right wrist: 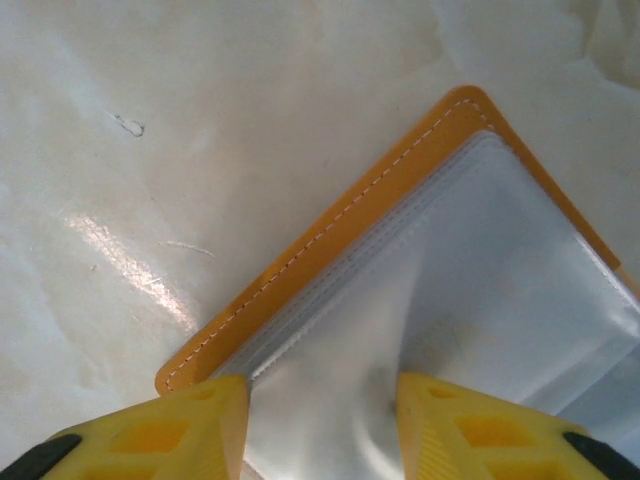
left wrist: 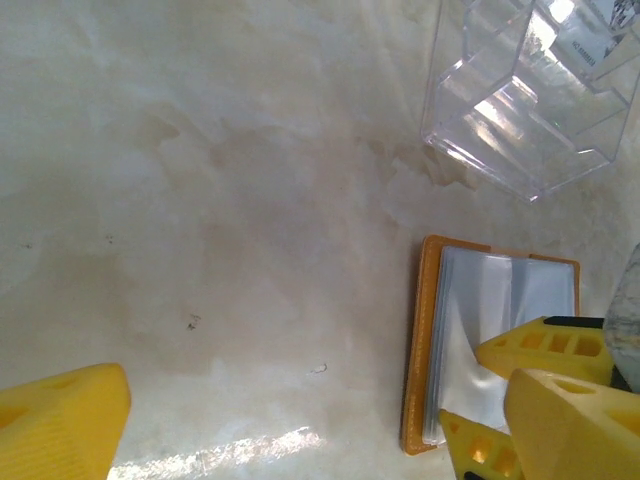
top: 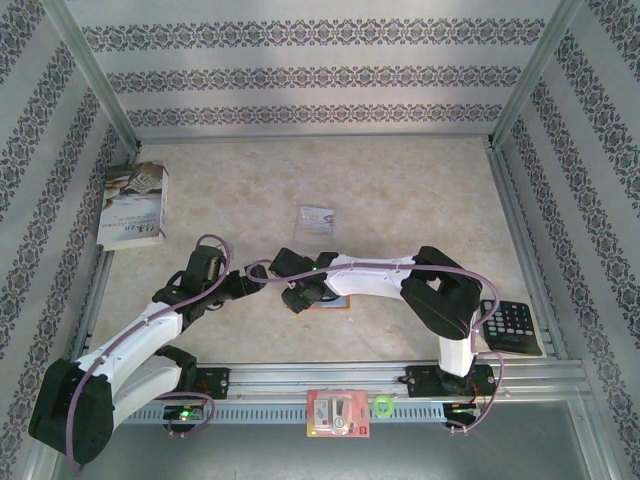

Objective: Take the credit cards out of the card holder

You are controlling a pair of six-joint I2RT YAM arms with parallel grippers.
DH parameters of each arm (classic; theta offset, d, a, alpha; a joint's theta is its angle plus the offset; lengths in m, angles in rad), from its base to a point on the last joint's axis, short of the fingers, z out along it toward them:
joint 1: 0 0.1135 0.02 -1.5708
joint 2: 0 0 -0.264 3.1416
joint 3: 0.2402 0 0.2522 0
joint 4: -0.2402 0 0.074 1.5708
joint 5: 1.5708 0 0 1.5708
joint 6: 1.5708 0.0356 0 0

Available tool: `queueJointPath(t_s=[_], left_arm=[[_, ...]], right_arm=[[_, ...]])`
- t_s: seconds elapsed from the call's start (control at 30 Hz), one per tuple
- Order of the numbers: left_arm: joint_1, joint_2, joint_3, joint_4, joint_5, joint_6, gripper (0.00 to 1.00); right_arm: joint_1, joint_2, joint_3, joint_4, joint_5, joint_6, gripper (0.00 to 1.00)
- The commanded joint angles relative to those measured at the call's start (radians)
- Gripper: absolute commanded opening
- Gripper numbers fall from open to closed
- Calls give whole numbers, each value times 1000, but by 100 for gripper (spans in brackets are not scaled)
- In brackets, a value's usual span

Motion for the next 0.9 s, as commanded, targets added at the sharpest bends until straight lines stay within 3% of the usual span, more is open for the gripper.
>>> queueJointPath(t_s=[0.0, 0.17, 0.23, 0.47, 0.7, 0.87], left_arm=[[13, 13, 1, 37, 30, 11, 90], [7, 71, 15, 83, 107, 28, 70], [-13, 106, 24, 99, 117, 28, 63], [-122, 203, 41, 209, 114, 9, 49], [-211, 365, 76, 340, 139, -20, 19], [-240, 432, 96, 386, 154, -21, 5]], right_arm=[[11, 22, -4, -12, 22, -5, 34], [10, -20, -47, 52, 19, -15, 6], [6, -37, -62, 84, 11, -22, 0], [-38, -152, -195, 283, -67, 18, 0], [-59, -182, -249, 351, -108, 60, 0], [-61, -196, -284, 388, -105, 86, 0]])
